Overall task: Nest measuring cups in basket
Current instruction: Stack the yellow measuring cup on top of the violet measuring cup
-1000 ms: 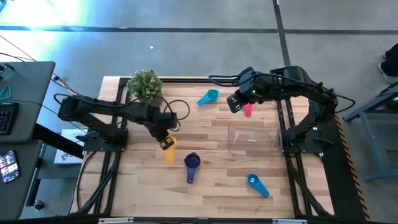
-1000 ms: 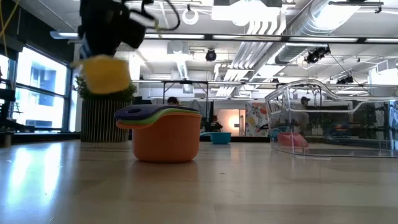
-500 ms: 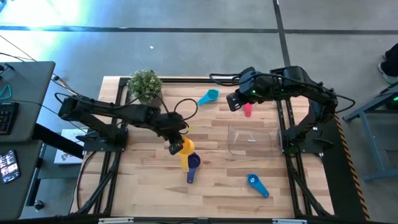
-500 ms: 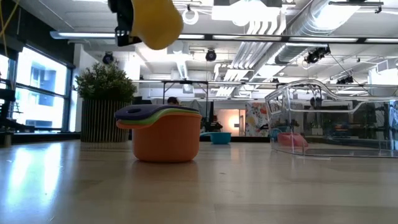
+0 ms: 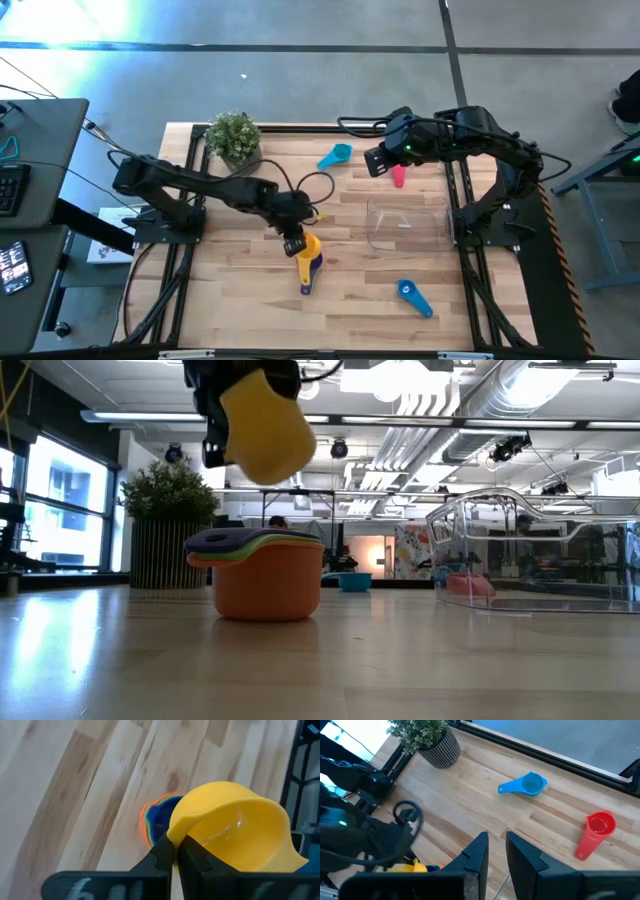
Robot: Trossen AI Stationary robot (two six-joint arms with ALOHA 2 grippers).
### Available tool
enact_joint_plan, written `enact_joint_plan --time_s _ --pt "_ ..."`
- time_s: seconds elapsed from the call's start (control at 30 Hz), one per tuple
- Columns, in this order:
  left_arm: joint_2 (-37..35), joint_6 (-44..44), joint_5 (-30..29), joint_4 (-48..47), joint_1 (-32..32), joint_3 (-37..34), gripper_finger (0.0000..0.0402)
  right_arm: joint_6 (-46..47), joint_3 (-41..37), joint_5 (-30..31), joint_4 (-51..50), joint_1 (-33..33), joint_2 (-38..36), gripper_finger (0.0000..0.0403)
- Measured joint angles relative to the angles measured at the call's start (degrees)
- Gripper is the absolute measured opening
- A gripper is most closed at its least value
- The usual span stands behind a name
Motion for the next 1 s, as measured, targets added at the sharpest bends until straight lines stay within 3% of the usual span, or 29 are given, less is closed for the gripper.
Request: enact_joint_plan --time_s 0.5,1.0 --pt "7.2 -0.3 1.9 -0.1 -0.4 0.0 0.0003 0.0 0.0 0.0 -0.2 0.0 0.0 0.006" --pt "7.3 -0.2 2.8 0.3 -0.5 0.0 0.0008 -0.1 0.0 0.0 -0.2 0.0 0.0 0.006"
